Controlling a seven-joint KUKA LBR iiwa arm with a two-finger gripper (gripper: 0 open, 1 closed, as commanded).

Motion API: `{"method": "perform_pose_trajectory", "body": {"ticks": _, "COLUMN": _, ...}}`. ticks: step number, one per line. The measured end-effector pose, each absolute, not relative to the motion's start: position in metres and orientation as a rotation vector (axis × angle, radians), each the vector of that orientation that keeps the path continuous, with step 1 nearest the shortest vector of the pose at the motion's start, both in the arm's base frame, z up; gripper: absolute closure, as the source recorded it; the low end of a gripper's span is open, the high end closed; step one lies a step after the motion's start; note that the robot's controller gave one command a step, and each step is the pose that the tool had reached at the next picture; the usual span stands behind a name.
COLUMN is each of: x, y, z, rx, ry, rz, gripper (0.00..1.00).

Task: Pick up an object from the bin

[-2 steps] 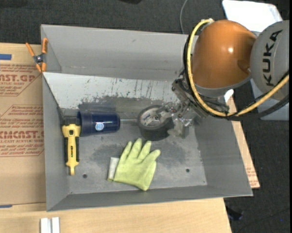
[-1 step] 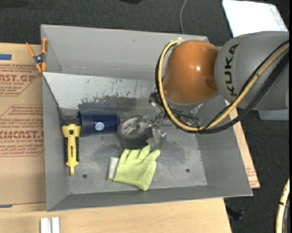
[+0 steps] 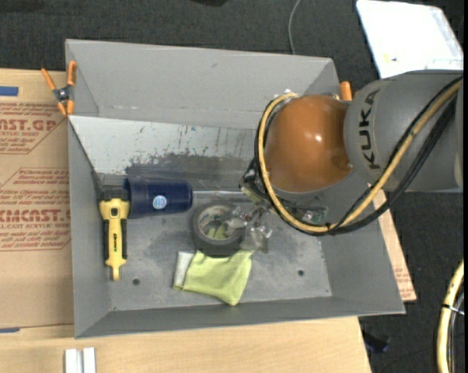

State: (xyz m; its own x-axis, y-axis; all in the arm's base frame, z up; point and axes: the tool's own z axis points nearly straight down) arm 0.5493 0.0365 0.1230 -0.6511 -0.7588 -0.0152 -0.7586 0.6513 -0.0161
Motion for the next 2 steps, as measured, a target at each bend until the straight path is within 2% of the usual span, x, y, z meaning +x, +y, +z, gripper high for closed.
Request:
{"method": "perform_pose_trajectory", "body": {"ticks": 1, "x": 0.559, "y": 0.079, "z": 0.070, "rx": -1.333, "ry": 2.836, "rz": -0.013, "gripper": 1.00}}
{"method": "perform_pose_trajectory", "body": {"ticks": 2, "x": 0.560, "y": 0.059, "z": 0.073, "rx": -1.332, "ry": 2.813, "rz": -0.006, "gripper": 1.00}}
